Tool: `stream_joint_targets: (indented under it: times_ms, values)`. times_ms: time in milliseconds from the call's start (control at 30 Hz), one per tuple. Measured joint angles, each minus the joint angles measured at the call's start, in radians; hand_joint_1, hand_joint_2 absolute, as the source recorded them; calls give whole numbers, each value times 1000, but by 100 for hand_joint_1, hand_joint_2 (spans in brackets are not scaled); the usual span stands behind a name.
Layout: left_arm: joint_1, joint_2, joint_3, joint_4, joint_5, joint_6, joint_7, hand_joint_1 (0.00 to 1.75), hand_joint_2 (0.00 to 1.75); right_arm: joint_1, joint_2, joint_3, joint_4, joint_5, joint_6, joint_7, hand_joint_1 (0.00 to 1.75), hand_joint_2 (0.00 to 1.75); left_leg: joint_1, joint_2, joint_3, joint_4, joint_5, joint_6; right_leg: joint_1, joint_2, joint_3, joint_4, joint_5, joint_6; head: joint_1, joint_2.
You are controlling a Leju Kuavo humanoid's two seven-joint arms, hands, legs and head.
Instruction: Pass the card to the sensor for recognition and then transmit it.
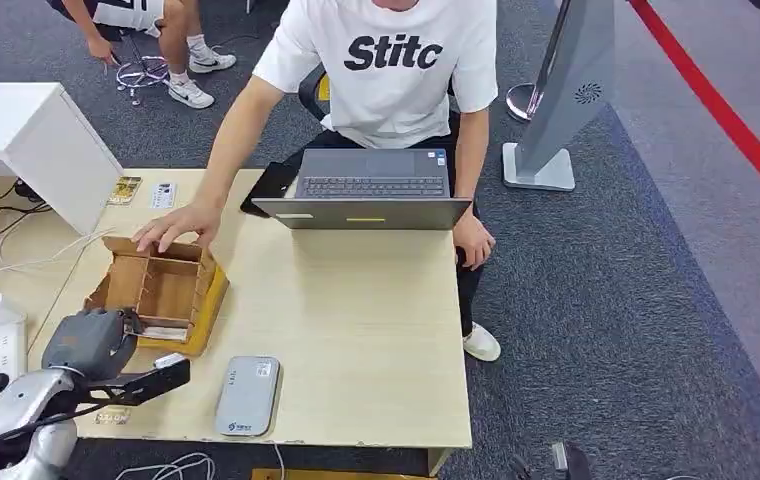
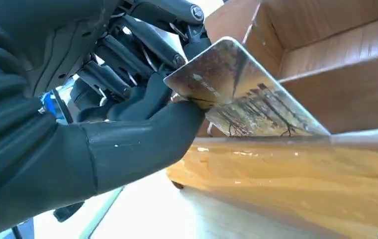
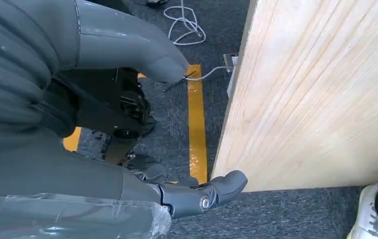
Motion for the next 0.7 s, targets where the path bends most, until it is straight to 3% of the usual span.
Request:
stream_joint_targets:
  times_ms: [133, 233, 367, 700]
  values:
    - [-18, -3, 0, -2, 13, 76, -14, 175, 175, 1, 0, 0, 1, -5, -2, -3, 0, 175, 0, 0, 0, 0, 0, 0, 0, 0, 0, 0, 0, 0, 0, 0]
    - [-83, -10, -1, -43, 11, 109, -17, 175, 175, 7, 0, 0, 0, -7, 2, -3, 0, 175, 0, -2, 0, 1, 1, -1, 0, -2, 0, 0, 0, 0, 0, 0]
    - [-204, -20, -6, -96, 28, 97, -2, 175, 175, 13, 0, 0, -4, -10, 6, 0, 0, 175, 0, -1, 0, 1, 2, -2, 0, -1, 0, 0, 2, -1, 1, 0]
    - [-402, -72, -44, -131, 22, 67, 37, 175, 175, -16, -1, 0, 9, 2, 3, 13, 0, 175, 0, 1, 0, 1, 2, -2, 0, 2, -1, 0, 4, -1, 0, 0]
